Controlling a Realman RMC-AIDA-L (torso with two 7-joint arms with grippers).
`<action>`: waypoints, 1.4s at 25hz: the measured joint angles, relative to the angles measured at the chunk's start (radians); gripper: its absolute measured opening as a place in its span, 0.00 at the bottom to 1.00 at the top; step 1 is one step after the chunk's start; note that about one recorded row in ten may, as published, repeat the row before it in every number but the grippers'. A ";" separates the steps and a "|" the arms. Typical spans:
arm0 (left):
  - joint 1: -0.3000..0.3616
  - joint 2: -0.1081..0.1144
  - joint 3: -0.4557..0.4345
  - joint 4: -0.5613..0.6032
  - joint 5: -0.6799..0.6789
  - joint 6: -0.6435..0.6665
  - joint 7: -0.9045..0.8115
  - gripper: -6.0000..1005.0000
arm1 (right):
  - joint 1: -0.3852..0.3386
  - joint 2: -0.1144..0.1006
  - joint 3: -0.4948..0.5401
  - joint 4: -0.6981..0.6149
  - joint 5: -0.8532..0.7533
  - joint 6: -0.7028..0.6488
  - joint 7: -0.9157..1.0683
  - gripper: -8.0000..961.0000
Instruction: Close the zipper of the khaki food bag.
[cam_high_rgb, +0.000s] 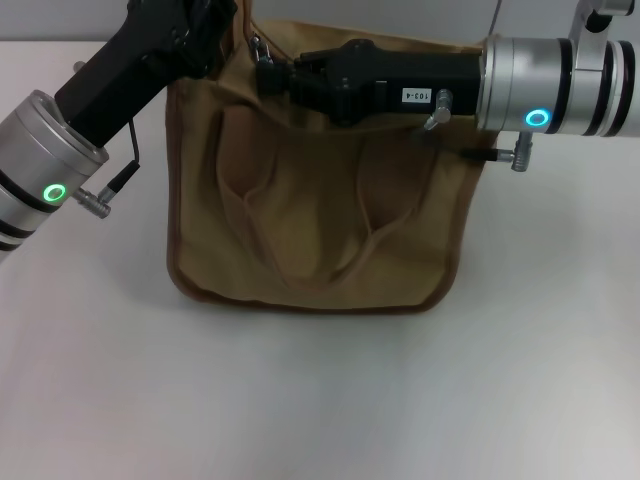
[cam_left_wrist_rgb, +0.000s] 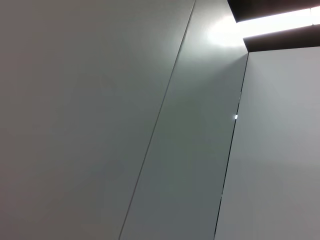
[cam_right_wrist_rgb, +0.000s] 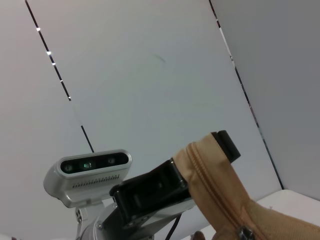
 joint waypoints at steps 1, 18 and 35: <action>0.000 0.000 -0.001 0.000 0.000 -0.004 0.000 0.06 | -0.002 0.000 0.000 0.000 0.000 0.000 -0.006 0.08; 0.081 0.008 -0.009 0.049 -0.085 -0.009 -0.005 0.06 | -0.049 -0.017 0.005 -0.004 0.001 -0.007 -0.010 0.02; 0.111 0.009 -0.016 0.069 -0.111 -0.017 -0.006 0.06 | -0.186 -0.029 0.000 -0.061 0.082 -0.079 -0.009 0.02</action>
